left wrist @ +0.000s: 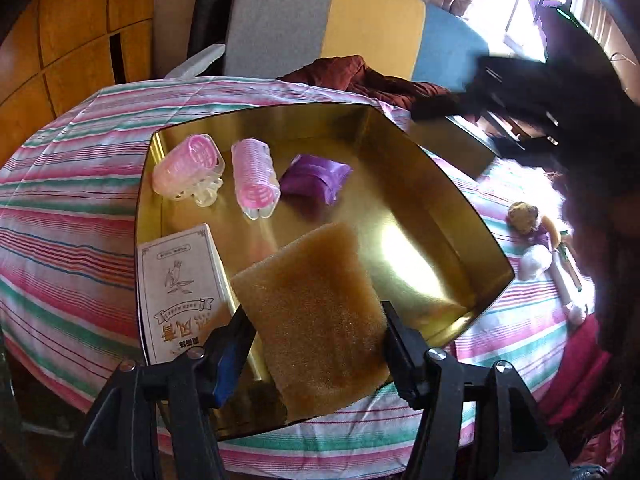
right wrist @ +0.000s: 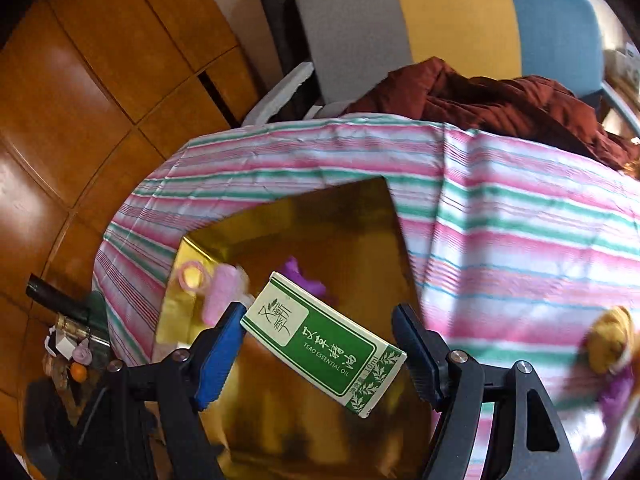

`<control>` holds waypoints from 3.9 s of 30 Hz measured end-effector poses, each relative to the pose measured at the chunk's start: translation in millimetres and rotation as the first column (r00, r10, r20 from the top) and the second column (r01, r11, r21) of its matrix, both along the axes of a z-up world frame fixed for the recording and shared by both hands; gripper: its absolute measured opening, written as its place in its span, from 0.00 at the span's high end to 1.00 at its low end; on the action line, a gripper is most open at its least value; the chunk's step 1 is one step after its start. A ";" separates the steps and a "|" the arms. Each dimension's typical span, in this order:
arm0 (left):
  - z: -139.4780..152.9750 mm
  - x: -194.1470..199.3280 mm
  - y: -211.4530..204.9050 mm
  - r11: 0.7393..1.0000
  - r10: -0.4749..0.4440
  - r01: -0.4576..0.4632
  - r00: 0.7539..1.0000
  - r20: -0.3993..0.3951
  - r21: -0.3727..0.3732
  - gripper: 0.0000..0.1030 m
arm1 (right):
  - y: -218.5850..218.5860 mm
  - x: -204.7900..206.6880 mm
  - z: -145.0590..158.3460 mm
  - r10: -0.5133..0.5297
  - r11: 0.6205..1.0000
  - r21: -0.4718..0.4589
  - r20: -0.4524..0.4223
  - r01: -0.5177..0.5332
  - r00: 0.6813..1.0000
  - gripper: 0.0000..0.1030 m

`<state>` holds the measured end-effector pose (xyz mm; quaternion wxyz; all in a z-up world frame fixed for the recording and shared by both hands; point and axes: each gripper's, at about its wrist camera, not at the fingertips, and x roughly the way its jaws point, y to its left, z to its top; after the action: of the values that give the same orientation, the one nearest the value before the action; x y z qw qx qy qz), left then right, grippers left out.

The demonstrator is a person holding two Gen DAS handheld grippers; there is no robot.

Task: Organize objects
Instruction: 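Carry both held items to the gold tray and open both tools to release, then move both open tools back toward the remaining items, then grasp the plastic-wrapped bundle with the left tool while the right tool grasps the yellow WEIDAN snack bag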

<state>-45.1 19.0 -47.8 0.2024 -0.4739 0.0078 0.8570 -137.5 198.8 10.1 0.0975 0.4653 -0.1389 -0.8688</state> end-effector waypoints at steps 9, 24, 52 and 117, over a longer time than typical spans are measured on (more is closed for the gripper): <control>-2.5 8.7 2.0 0.999 -0.052 0.052 0.998 0.020 0.002 0.37 | -28.3 -50.8 10.1 0.022 0.993 -0.117 -0.029 -0.025 0.999 0.01; 20.2 14.5 -11.2 0.998 0.008 -0.006 1.000 -0.026 0.057 0.35 | -14.1 10.0 -23.2 0.005 0.999 0.032 0.014 -0.005 1.000 0.00; 38.0 23.7 4.6 0.996 0.088 -0.087 0.993 -0.079 0.023 0.35 | 4.5 96.8 -14.4 -0.034 0.958 0.280 -0.112 0.064 0.993 0.00; -41.6 17.2 328.6 0.836 -0.528 0.526 0.848 0.031 -0.153 0.65 | 338.9 238.8 -13.3 -0.770 0.638 -0.153 -0.103 0.755 0.630 0.00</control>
<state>-27.9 347.5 -89.4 0.3927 -0.4626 0.2061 0.7677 101.3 537.7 -3.2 -0.2464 0.2871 -0.3555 -0.8547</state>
